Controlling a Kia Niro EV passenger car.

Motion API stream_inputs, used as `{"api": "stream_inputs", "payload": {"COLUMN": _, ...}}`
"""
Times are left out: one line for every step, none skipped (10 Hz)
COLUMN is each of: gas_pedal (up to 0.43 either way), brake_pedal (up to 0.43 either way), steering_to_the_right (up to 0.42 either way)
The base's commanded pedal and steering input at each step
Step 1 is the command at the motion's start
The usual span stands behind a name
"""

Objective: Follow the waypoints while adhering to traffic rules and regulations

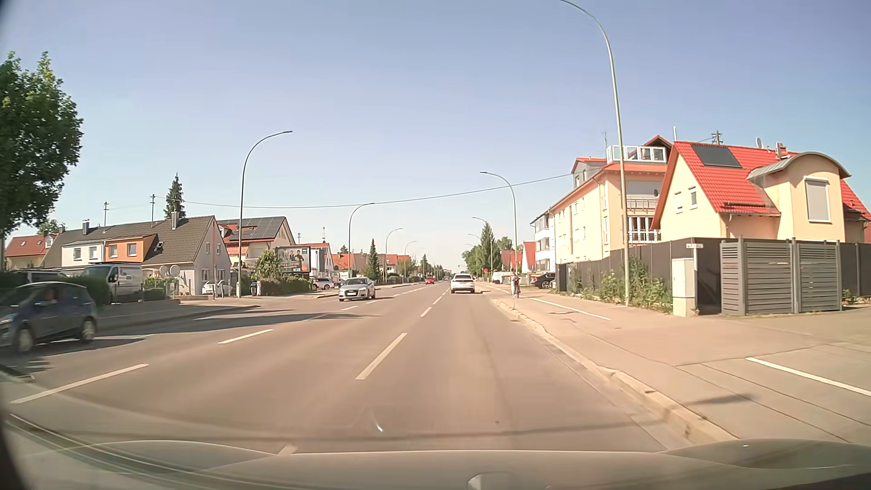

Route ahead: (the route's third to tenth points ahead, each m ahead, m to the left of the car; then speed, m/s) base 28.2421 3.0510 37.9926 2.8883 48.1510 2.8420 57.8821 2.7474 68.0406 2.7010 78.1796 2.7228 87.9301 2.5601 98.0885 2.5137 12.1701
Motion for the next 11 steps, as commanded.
{"api": "stream_inputs", "payload": {"gas_pedal": 0.028, "brake_pedal": 0.0, "steering_to_the_right": -0.001}}
{"api": "stream_inputs", "payload": {"gas_pedal": 0.008, "brake_pedal": 0.0, "steering_to_the_right": 0.0}}
{"api": "stream_inputs", "payload": {"gas_pedal": 0.02, "brake_pedal": 0.0, "steering_to_the_right": 0.0}}
{"api": "stream_inputs", "payload": {"gas_pedal": 0.047, "brake_pedal": 0.0, "steering_to_the_right": 0.0}}
{"api": "stream_inputs", "payload": {"gas_pedal": 0.047, "brake_pedal": 0.0, "steering_to_the_right": 0.0}}
{"api": "stream_inputs", "payload": {"gas_pedal": 0.059, "brake_pedal": 0.0, "steering_to_the_right": -0.001}}
{"api": "stream_inputs", "payload": {"gas_pedal": 0.059, "brake_pedal": 0.0, "steering_to_the_right": 0.0}}
{"api": "stream_inputs", "payload": {"gas_pedal": 0.059, "brake_pedal": 0.0, "steering_to_the_right": -0.001}}
{"api": "stream_inputs", "payload": {"gas_pedal": 0.059, "brake_pedal": 0.0, "steering_to_the_right": 0.0}}
{"api": "stream_inputs", "payload": {"gas_pedal": 0.059, "brake_pedal": 0.0, "steering_to_the_right": -0.001}}
{"api": "stream_inputs", "payload": {"gas_pedal": 0.059, "brake_pedal": 0.0, "steering_to_the_right": -0.001}}
